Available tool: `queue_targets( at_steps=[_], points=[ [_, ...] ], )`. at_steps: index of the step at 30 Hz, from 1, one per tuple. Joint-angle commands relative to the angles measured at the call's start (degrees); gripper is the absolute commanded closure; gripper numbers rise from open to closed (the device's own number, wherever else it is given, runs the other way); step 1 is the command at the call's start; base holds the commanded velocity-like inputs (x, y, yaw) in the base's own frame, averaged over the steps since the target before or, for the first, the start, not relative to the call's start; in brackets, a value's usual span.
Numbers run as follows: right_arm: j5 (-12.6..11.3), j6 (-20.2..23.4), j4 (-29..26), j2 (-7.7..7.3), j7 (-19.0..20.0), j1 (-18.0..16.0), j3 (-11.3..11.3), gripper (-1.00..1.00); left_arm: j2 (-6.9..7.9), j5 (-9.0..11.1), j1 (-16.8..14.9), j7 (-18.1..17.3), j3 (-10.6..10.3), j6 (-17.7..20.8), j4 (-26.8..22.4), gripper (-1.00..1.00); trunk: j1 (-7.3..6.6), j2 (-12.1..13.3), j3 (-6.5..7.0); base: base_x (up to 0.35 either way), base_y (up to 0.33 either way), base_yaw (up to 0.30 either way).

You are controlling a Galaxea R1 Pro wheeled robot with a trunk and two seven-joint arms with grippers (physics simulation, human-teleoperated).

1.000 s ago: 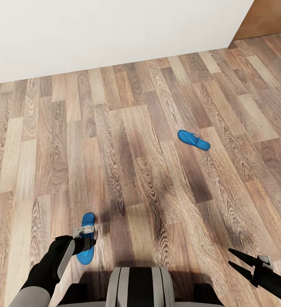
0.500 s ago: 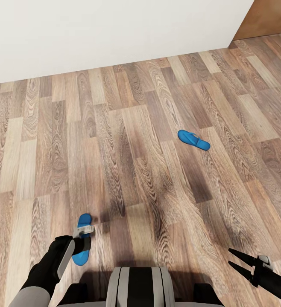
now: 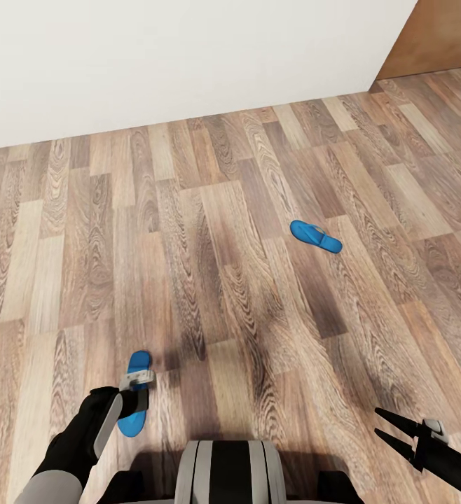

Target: In the bedroom, move the book from the bed onto either nightstand, and place the two sandals side by side next to the bed.

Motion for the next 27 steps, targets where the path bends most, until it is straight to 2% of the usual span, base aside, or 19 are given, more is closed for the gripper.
queue_targets(
  at_steps=[1,27],
  points=[
    [-0.1,0.3,0.0,-0.01,0.1,0.0,0.0,-1.00,0.00,0.4,0.0,0.0,0.1,0.3,-0.1,1.00,-0.03,0.0,0.20,0.000,0.000,0.000],
    [-0.2,0.3,-0.2,-0.06,0.1,0.0,0.0,-1.00,0.00,0.5,0.0,-0.1,0.1,0.3,-0.1,1.00,-0.70,0.4,5.96,0.000,0.000,0.000]
  ],
)
